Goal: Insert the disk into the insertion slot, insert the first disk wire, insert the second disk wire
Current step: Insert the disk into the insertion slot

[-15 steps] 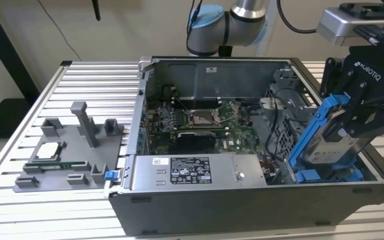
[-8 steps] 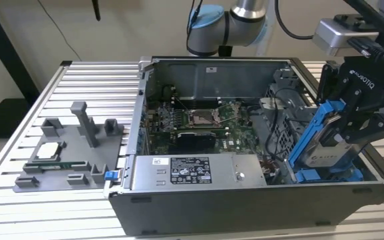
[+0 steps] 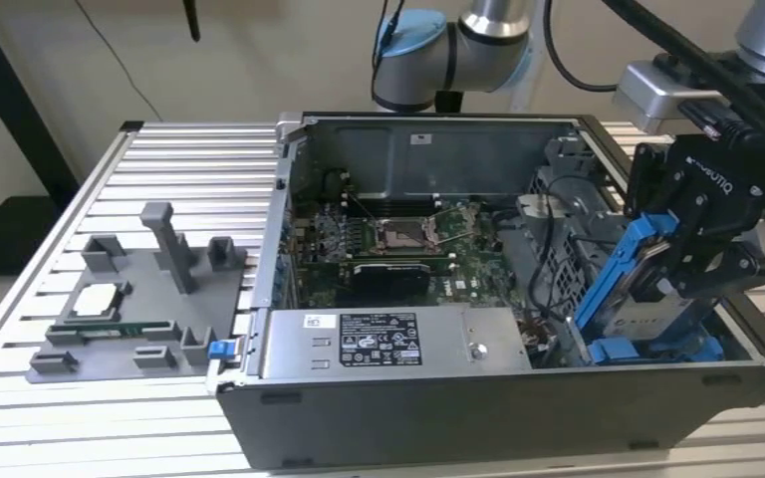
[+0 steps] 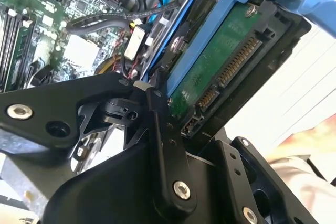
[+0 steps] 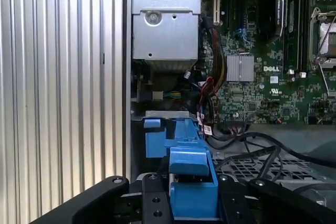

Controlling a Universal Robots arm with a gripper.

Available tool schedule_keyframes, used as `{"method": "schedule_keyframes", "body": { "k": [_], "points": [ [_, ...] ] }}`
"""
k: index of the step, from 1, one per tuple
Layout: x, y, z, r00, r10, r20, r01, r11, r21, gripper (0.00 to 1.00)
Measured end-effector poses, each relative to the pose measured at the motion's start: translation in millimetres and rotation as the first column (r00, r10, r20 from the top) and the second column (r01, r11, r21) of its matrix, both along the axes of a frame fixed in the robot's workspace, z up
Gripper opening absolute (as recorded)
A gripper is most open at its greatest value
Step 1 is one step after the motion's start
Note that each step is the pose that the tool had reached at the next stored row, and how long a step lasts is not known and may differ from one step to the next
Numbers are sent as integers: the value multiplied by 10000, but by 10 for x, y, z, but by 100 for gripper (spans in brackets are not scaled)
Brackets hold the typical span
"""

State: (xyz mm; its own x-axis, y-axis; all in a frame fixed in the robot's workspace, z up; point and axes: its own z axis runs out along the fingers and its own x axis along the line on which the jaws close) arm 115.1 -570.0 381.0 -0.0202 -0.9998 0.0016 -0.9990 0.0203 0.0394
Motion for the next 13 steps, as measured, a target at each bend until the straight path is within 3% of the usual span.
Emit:
{"method": "schedule_keyframes", "body": {
  "k": [10,11,13],
  "points": [
    [0,0,-28,10000,0,0,0,10000,1,0],
    [0,0,-27,10000,1,0,-1,10000,0,100],
    [0,0,-28,10000,0,0,0,10000,1,100]
  ]
}}
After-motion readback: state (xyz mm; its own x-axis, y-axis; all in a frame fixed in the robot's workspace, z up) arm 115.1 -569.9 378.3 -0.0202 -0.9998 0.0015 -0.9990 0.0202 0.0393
